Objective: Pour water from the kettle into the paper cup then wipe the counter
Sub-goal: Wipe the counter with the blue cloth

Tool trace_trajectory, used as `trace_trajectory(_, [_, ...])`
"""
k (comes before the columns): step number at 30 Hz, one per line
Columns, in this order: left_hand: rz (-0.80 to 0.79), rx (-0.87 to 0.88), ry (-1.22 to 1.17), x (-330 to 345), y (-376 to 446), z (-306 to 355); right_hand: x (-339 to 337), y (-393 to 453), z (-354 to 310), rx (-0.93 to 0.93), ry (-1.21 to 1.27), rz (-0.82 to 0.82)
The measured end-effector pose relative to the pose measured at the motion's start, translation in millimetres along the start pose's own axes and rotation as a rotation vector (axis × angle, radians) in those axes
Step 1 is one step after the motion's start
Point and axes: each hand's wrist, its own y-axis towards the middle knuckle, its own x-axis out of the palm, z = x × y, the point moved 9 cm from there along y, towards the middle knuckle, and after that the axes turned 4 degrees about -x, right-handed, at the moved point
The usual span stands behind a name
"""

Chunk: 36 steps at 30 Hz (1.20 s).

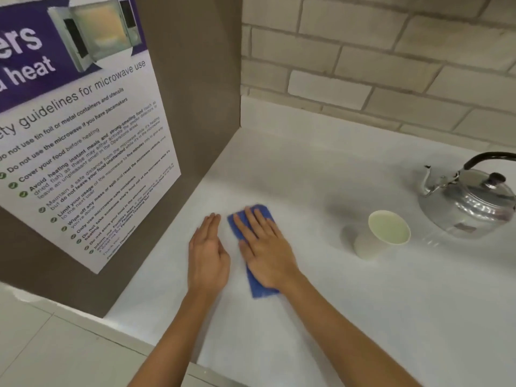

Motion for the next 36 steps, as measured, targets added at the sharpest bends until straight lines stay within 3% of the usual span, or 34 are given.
trace_trajectory(3, [-0.009, 0.015, 0.062, 1, -2, -1, -23, -21, 61, 0.193, -0.077, 0.074])
trace_trajectory(5, [-0.008, 0.011, 0.102, 4, -2, 0, -45, 1, 114, 0.445, -0.105, 0.065])
trace_trajectory(7, [0.007, -0.003, 0.096, 4, -2, 1, -50, 42, 127, 0.535, -0.104, 0.044])
trace_trajectory(11, [0.027, -0.044, 0.039, 2, 0, -1, -19, 97, 57, 0.260, -0.104, -0.063])
trace_trajectory(15, [0.025, -0.041, 0.004, 1, -1, -5, 5, 30, -4, -0.057, -0.031, -0.076])
trace_trajectory(17, [0.012, -0.021, 0.040, 2, -1, -6, -10, 7, 33, 0.049, -0.031, -0.010])
trace_trajectory(20, [-0.007, 0.006, 0.154, 6, -4, -4, -44, 18, 114, 0.399, -0.114, 0.041])
trace_trajectory(22, [-0.024, -0.004, 0.208, 9, -4, -1, -49, 39, 123, 0.517, -0.074, 0.026])
trace_trajectory(25, [-0.070, 0.008, 0.223, 10, -3, 2, -23, 46, 60, 0.316, -0.065, -0.002])
trace_trajectory(28, [-0.106, 0.030, 0.256, -1, -12, -6, -1, -25, -5, 0.038, -0.053, 0.009])
trace_trajectory(30, [-0.102, 0.044, 0.297, -12, -26, -13, -11, -53, 15, 0.080, -0.061, 0.038])
trace_trajectory(33, [-0.128, 0.057, 0.301, -16, -43, -18, -34, -27, 78, 0.357, -0.130, 0.007])
trace_trajectory(36, [-0.125, 0.050, 0.305, -16, -46, -15, -28, 20, 58, 0.371, -0.105, -0.023])
